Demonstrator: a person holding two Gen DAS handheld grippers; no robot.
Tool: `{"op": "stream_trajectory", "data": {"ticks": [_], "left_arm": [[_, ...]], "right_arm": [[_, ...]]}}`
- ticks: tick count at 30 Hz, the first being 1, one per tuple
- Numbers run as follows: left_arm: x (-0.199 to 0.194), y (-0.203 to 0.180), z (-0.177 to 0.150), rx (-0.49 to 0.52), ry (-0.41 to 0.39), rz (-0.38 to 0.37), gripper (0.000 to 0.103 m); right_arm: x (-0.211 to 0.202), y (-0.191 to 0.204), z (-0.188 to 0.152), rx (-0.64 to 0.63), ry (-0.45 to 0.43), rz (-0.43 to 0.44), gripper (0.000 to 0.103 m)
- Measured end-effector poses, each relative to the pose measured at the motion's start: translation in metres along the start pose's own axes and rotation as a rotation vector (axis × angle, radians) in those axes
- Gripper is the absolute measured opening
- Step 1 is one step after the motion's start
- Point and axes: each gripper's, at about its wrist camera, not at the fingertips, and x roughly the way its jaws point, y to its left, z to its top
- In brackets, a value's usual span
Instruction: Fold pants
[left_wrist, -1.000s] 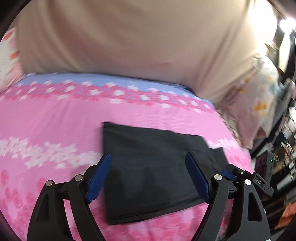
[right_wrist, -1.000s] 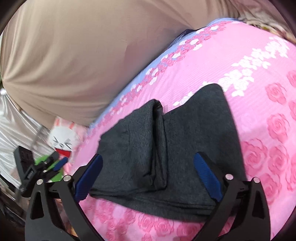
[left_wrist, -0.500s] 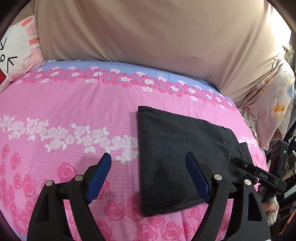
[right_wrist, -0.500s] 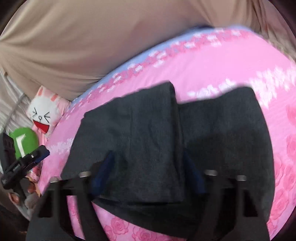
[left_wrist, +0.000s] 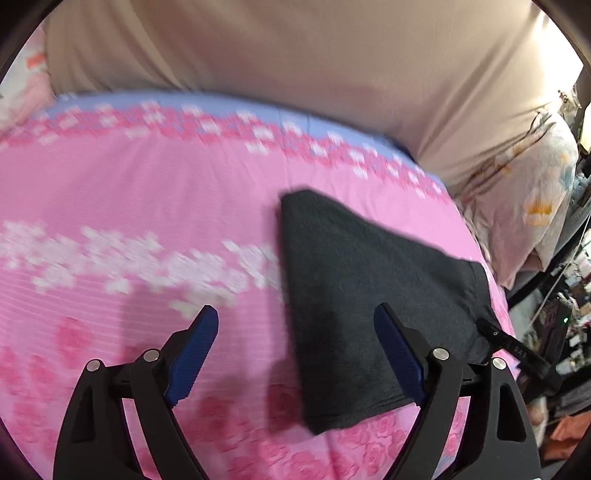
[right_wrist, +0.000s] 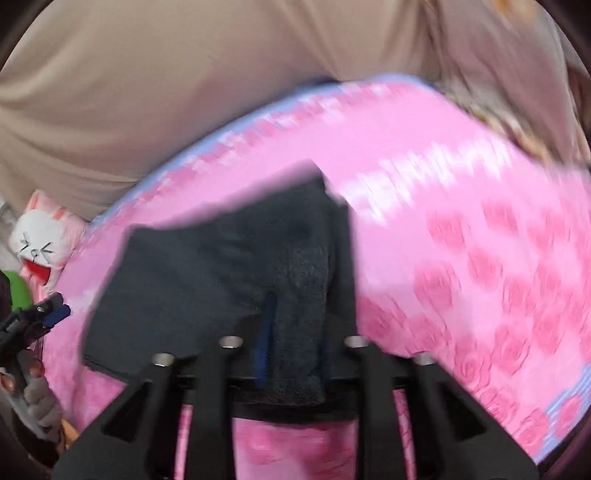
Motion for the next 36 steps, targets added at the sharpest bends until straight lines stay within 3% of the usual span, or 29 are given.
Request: {"op": "stream_trajectory", "data": {"ticks": [1, 3, 4, 7, 10, 11, 13, 15, 19, 23, 25, 27, 29, 31, 33, 34, 36], "left_arm": [[0.008, -0.001, 0.000, -0.013, 0.021, -0.011, 0.084], [0.023, -0.004, 0.001, -0.044, 0.067, -0.065, 0.084], [0.030, -0.004, 0.001, -0.061, 0.087, -0.088, 0.084], [0.051, -0.002, 0.002, -0.115, 0.131, -0.106, 0.085], [0.056, -0.006, 0.005, -0.118, 0.097, -0.119, 0.085], [0.058, -0.006, 0.006, -0.117, 0.086, -0.140, 0.059], [0.067, -0.003, 0.010, -0.123, 0.120, -0.152, 0.019], [0.060, 0.006, 0.015, -0.152, 0.104, -0.213, 0.011], [0.013, 0.014, 0.027, -0.125, 0.022, -0.263, 0.010], [-0.051, 0.046, 0.026, -0.094, -0.068, -0.150, 0.011], [-0.056, 0.068, 0.019, -0.116, -0.039, -0.097, 0.014], [-0.045, 0.091, 0.004, -0.144, 0.023, -0.004, 0.016], [-0.045, 0.102, -0.008, -0.159, 0.013, 0.034, 0.016], [-0.064, 0.093, -0.005, -0.134, -0.064, 0.054, 0.013], [-0.081, 0.073, 0.002, -0.073, -0.146, 0.071, 0.014], [-0.087, 0.061, 0.007, -0.035, -0.175, 0.067, 0.017], [-0.081, 0.036, 0.021, 0.024, -0.186, 0.018, 0.035]], "right_arm": [[-0.005, -0.001, 0.002, 0.023, -0.007, 0.017, 0.035], [-0.015, -0.002, 0.009, 0.024, -0.043, 0.021, 0.060], [-0.018, 0.000, 0.013, 0.010, -0.059, 0.007, 0.066], [-0.009, -0.001, 0.019, 0.010, -0.038, 0.007, 0.074], [0.012, -0.016, 0.021, 0.082, 0.034, 0.078, 0.078], [0.023, -0.021, 0.021, 0.113, 0.061, 0.113, 0.080], [0.029, -0.017, 0.025, 0.112, 0.069, 0.147, 0.056], [0.028, -0.003, 0.030, 0.095, 0.075, 0.158, 0.029], [0.006, 0.043, 0.033, -0.002, 0.029, 0.196, 0.026], [0.010, 0.088, 0.017, -0.069, 0.056, 0.280, 0.028], [0.038, 0.101, -0.003, -0.106, 0.119, 0.221, 0.035], [0.053, 0.100, -0.015, -0.117, 0.119, 0.101, 0.055], [0.036, 0.101, -0.012, -0.093, 0.061, 0.089, 0.056], [0.007, 0.114, -0.002, -0.139, -0.036, 0.049, 0.047], [-0.009, 0.135, 0.006, -0.206, -0.067, 0.069, 0.032], [-0.014, 0.149, 0.008, -0.248, -0.071, 0.098, 0.026], [-0.005, 0.171, 0.009, -0.313, -0.064, 0.123, 0.020]]}}
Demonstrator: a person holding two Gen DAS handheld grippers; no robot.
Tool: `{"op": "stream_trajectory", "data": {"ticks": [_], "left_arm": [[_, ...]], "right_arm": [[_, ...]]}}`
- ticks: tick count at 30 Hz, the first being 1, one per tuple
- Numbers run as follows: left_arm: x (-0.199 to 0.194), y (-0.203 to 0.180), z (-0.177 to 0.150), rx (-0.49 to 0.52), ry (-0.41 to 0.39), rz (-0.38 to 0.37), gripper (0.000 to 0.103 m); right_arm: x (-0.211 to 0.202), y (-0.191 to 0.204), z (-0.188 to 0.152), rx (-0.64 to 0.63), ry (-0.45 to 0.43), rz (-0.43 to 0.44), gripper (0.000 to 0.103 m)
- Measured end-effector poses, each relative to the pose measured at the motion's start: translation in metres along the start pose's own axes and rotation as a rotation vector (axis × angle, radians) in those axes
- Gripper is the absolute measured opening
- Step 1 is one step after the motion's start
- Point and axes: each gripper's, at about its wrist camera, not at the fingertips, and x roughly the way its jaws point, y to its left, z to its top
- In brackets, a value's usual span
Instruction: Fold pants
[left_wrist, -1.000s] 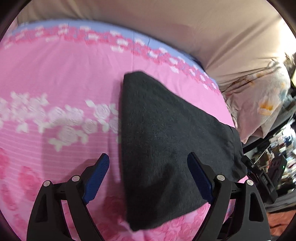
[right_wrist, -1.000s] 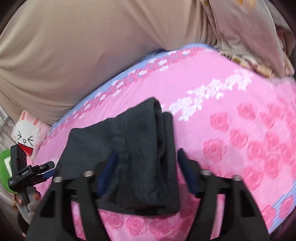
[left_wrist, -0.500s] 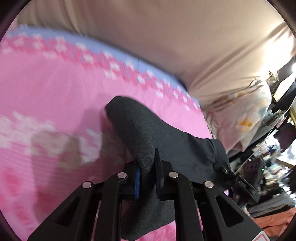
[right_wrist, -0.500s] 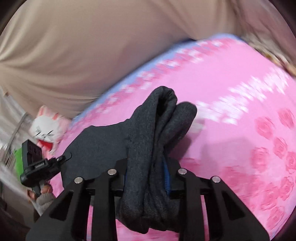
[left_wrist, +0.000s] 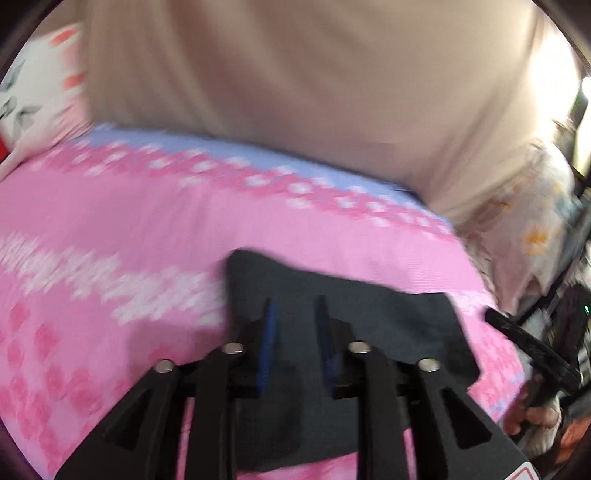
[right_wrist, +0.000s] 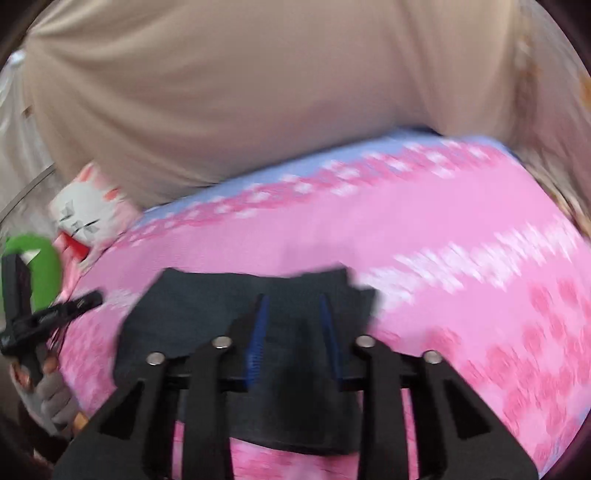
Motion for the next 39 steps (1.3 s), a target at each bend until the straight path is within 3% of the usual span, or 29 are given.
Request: {"op": "stream_trajectory", "data": {"ticks": [1, 2, 4, 5, 7, 10, 13, 15, 18, 22, 25, 27, 29, 31, 33, 39], "left_arm": [[0.008, -0.006, 0.002, 0.003, 0.005, -0.012, 0.051], [0.027, -0.012, 0.003, 0.005, 0.031, -0.013, 0.056], [0.056, -0.011, -0.001, -0.008, 0.094, 0.001, 0.056], [0.075, -0.007, -0.005, -0.032, 0.144, 0.019, 0.056], [0.091, 0.003, -0.015, -0.065, 0.184, 0.024, 0.056], [0.093, 0.006, -0.021, -0.050, 0.162, 0.014, 0.062], [0.095, 0.000, -0.027, -0.013, 0.155, 0.019, 0.071], [0.093, -0.005, -0.030, 0.017, 0.158, 0.058, 0.071], [0.091, -0.010, -0.033, 0.044, 0.153, 0.087, 0.073], [0.091, -0.013, -0.034, 0.057, 0.149, 0.104, 0.075], [0.090, -0.016, -0.036, 0.067, 0.146, 0.121, 0.076], [0.090, -0.017, -0.038, 0.070, 0.145, 0.133, 0.079], [0.088, -0.018, -0.039, 0.074, 0.142, 0.141, 0.081], [0.088, -0.019, -0.040, 0.078, 0.139, 0.152, 0.081], [0.087, -0.020, -0.041, 0.083, 0.139, 0.164, 0.082], [0.075, -0.019, -0.051, 0.074, 0.144, 0.162, 0.085]], "right_arm": [[0.016, 0.004, 0.001, -0.026, 0.025, -0.011, 0.020], [0.037, -0.002, 0.001, -0.036, 0.063, -0.051, 0.019], [0.080, -0.030, -0.003, 0.000, 0.144, -0.141, 0.018], [0.084, -0.045, -0.006, 0.062, 0.125, -0.086, 0.019], [0.072, -0.055, 0.000, 0.170, 0.126, -0.029, 0.019], [0.049, -0.034, 0.000, 0.076, 0.065, -0.045, 0.023], [0.075, -0.042, -0.019, 0.044, 0.147, -0.103, 0.023], [0.064, -0.046, -0.024, 0.093, 0.125, -0.084, 0.024], [0.034, -0.028, -0.026, 0.043, 0.071, -0.095, 0.027], [0.033, -0.024, -0.055, -0.024, 0.126, -0.130, 0.032], [0.029, -0.018, -0.061, -0.041, 0.102, -0.173, 0.032], [0.016, -0.006, -0.056, -0.047, 0.063, -0.148, 0.037], [0.019, -0.002, -0.059, -0.067, 0.070, -0.136, 0.050], [0.033, -0.007, -0.070, -0.086, 0.108, -0.173, 0.051], [0.027, -0.004, -0.072, -0.092, 0.087, -0.182, 0.051], [-0.002, -0.016, -0.069, 0.001, 0.058, -0.120, 0.052]]}}
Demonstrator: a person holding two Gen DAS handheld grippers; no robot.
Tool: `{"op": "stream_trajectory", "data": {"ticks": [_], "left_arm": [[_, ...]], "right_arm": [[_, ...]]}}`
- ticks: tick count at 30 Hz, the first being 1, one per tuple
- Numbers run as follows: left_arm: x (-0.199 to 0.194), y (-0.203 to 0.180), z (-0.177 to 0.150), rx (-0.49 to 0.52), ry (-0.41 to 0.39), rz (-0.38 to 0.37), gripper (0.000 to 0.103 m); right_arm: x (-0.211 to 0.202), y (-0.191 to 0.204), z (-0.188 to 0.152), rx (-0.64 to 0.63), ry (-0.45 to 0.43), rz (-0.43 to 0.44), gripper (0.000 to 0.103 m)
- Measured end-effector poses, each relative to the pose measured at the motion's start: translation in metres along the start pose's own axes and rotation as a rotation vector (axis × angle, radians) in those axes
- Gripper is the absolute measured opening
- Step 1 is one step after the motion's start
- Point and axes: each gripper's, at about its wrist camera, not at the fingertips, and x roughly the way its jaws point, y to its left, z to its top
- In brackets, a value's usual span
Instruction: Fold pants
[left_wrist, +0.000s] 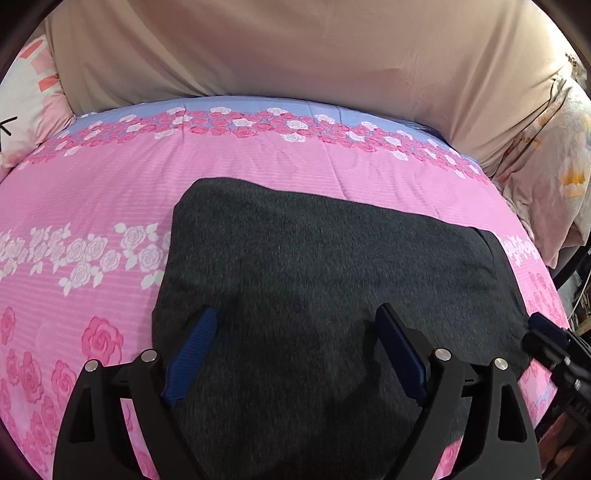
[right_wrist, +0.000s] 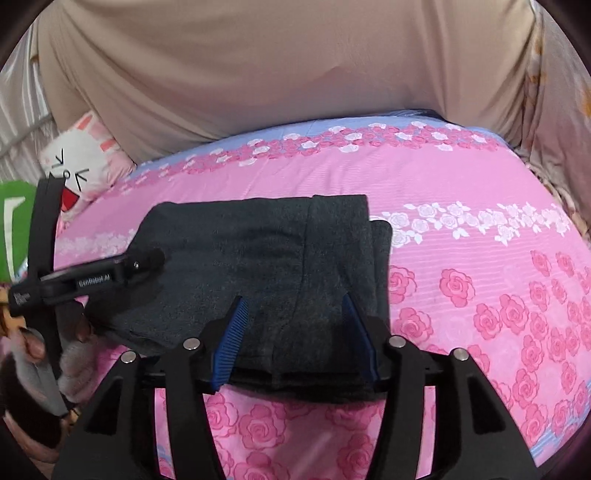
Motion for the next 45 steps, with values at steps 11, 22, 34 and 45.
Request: {"op": "stream_trajectory", "data": {"ticks": [11, 22, 34, 45], "left_arm": [[-0.029, 0.008, -0.022, -0.032, -0.050, -0.001, 0.086], [-0.092, 0.069, -0.071, -0.080, -0.090, 0.212, 0.086], [-0.096, 0.108, -0.085, -0.125, -0.065, 0.265, 0.086], [-0.089, 0.082, -0.068, -0.060, -0.068, 0.253, 0.086]], "right_arm": [[-0.022, -0.010, -0.004, 0.045, -0.018, 0.003, 0.052], [0.023, 0.146, 0.065, -0.275, 0.027, 0.321, 0.017], [0.149, 0.227, 0.080, -0.333, 0.201, 0.250, 0.022], [0.165, 0.187, 0.075, -0.227, 0.158, 0.206, 0.030]]}}
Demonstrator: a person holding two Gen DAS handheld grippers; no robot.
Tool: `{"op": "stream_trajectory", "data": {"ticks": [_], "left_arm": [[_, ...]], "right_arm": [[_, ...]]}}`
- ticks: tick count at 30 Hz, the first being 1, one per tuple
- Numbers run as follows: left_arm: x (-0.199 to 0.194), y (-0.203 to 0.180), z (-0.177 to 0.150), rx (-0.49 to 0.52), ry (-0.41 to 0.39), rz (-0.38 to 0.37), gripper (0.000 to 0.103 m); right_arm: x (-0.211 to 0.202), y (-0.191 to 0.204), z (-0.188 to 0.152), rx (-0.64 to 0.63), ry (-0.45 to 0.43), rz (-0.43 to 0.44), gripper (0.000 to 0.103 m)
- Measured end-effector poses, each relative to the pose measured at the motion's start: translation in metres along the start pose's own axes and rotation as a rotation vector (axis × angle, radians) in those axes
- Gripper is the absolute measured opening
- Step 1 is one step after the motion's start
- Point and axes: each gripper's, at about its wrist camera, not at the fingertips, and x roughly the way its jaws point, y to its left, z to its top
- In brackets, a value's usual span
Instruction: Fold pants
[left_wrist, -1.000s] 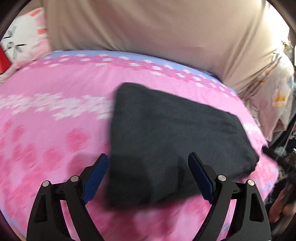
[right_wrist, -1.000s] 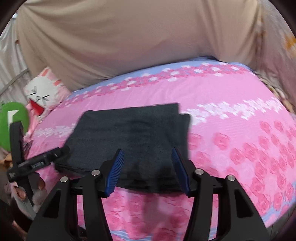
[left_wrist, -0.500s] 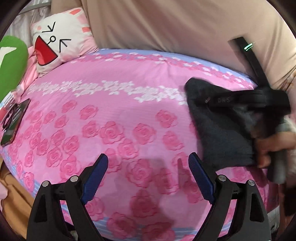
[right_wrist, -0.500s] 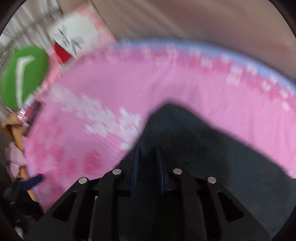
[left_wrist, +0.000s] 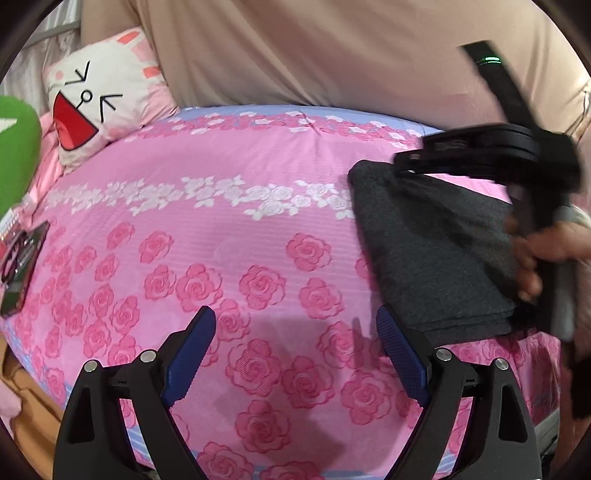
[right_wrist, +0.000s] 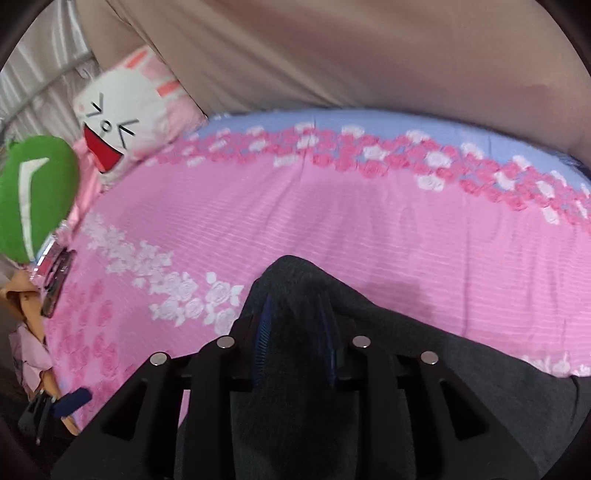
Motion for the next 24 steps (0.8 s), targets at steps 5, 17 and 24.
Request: {"op": "stream_trajectory", "data": {"ticks": [5, 17, 24], "left_arm": [[0.007, -0.019, 0.005, 0.029, 0.015, -0.008, 0.086], [0.016, -0.043, 0.014, 0.016, 0.061, -0.037, 0.086], [0.031, -0.005, 0.025, -0.246, 0.158, -0.323, 0.086]], "right_arm": [[0.001, -0.045, -0.042, 0.081, 0.038, -0.060, 0.040], [-0.106, -0.095, -0.118, 0.091, -0.093, -0.178, 0.058], [-0.162, -0.153, -0.153, 0.310, -0.140, -0.237, 0.071]]}}
